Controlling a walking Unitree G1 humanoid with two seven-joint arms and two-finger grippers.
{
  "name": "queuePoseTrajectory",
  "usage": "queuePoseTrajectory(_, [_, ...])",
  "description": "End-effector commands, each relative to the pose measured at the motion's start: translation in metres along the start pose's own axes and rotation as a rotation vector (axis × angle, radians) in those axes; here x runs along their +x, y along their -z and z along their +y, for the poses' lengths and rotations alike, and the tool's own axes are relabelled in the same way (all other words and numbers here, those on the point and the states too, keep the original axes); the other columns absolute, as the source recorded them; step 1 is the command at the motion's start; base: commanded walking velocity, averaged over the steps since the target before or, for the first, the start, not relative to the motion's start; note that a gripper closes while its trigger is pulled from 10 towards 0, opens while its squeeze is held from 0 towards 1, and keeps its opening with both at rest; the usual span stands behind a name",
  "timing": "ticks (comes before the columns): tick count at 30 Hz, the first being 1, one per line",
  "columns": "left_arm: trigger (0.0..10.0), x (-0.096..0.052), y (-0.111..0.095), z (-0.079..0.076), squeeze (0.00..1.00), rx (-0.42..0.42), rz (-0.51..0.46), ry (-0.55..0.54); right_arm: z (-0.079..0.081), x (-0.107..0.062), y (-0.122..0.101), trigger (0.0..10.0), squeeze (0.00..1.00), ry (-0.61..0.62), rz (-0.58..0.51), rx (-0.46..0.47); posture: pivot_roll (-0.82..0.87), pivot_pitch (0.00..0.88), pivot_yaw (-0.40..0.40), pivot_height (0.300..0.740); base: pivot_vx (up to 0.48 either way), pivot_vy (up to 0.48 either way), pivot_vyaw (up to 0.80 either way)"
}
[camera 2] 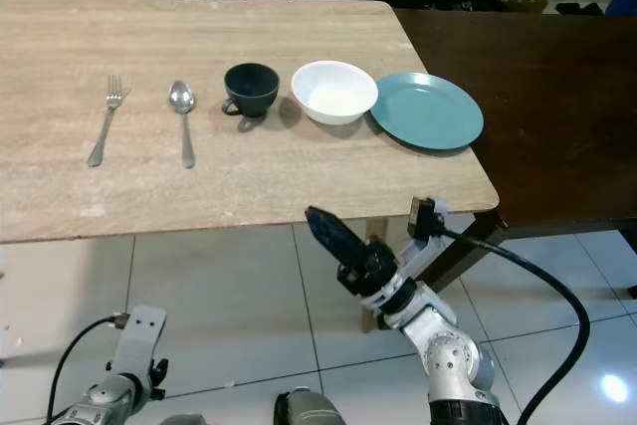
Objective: Setting the table
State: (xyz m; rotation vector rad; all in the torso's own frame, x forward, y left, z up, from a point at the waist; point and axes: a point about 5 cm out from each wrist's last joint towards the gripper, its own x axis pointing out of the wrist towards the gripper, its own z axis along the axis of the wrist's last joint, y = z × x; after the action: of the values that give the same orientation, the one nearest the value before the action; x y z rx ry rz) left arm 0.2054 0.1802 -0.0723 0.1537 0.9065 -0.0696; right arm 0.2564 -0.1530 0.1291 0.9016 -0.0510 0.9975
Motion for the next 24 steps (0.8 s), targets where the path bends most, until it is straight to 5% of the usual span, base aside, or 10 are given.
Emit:
queuePoseTrajectory(1, [10.0,-0.001,0.006,0.0,0.0,-0.011,0.022,0.003,0.003,0.0,-0.007,10.0,0.0,-0.001,-0.027,-0.006,0.02,0.064,-0.012,0.74,0.0,0.0,0.0])
queuePoseTrajectory(8, [10.0,-0.001,0.006,-0.002,0.0,-0.029,0.019,0.003,0.007,0.016,-0.016,10.0,0.0,0.02,-0.068,-0.002,0.02,0.065,-0.017,0.74,0.0,0.0,0.0])
queuePoseTrajectory(24, [10.0,-0.001,0.007,-0.002,0.0,-0.015,0.025,0.004,-0.001,-0.002,0.022,10.0,0.0,0.139,0.114,0.036,0.01,0.068,-0.01,0.74,0.0,0.0,0.0])
